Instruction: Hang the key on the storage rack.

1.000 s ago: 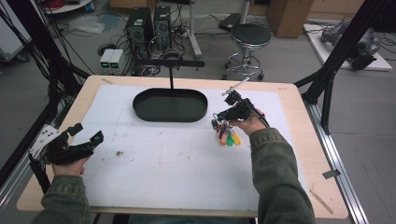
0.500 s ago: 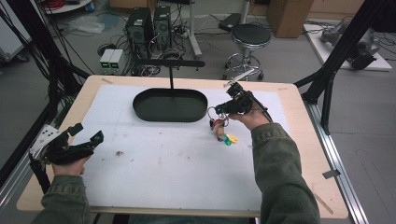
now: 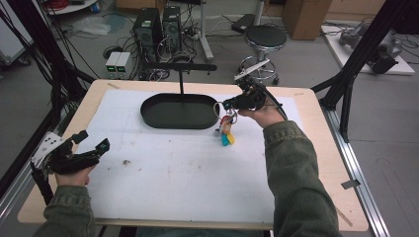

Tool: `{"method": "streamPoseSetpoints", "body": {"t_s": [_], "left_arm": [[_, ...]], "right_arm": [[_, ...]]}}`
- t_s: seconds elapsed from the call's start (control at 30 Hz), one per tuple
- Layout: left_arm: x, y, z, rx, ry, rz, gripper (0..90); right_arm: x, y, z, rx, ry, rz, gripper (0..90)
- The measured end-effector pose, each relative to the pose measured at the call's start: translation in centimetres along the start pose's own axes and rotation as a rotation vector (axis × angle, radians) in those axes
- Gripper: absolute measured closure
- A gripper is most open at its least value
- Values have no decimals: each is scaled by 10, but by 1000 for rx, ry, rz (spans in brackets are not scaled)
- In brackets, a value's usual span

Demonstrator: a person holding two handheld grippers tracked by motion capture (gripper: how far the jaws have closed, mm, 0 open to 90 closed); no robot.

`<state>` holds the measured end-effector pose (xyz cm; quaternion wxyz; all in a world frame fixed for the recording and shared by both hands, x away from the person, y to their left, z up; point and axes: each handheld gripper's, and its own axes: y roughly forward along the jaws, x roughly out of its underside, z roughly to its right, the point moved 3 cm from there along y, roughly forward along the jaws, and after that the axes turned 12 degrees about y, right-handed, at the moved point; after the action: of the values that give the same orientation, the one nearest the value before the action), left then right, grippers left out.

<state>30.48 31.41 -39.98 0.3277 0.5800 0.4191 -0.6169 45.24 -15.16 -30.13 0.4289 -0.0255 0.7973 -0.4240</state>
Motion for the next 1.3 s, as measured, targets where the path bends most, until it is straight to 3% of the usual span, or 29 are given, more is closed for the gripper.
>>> {"method": "streamPoseSetpoints", "body": {"t_s": [0.73,0.87,1.2,1.3], "left_arm": [[0,1,-1,3,-5,0,60],[1,0,-1,3,-7,1,60],[1,1,-1,2,-8,3,60],[1,1,-2,1,-10,3,60]], "right_arm": [[-55,-4,-13,-55,-47,37,821],[-65,-5,-14,-77,-40,66,821],[-87,-5,-14,-83,-46,62,821],[-94,-4,-15,-101,-50,93,821]]}}
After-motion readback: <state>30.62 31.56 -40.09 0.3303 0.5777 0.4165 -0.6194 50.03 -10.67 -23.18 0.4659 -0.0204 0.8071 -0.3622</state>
